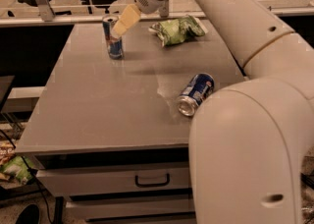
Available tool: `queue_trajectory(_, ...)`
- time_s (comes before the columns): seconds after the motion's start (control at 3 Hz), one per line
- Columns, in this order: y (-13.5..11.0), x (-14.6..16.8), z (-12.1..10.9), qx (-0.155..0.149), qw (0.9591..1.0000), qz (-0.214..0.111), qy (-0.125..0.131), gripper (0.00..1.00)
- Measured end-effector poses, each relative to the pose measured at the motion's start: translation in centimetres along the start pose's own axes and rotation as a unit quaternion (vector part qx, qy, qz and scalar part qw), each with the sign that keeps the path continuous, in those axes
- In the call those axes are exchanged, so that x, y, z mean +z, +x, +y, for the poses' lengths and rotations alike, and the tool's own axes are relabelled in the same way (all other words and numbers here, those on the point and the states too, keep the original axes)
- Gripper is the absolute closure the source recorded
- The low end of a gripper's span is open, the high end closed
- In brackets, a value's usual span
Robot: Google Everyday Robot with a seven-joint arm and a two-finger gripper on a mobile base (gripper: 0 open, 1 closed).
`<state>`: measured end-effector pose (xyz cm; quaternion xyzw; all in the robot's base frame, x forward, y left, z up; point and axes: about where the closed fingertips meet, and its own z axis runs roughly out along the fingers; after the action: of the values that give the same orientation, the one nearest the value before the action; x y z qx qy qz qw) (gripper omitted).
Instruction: Pick redbull can
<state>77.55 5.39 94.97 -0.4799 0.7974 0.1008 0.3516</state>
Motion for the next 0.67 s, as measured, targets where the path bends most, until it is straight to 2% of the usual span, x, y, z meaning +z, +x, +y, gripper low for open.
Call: queue_trajectory(0.67,-2.6,3.2,1.8,-0.012,0.9996,0.005,-0.023,0.00)
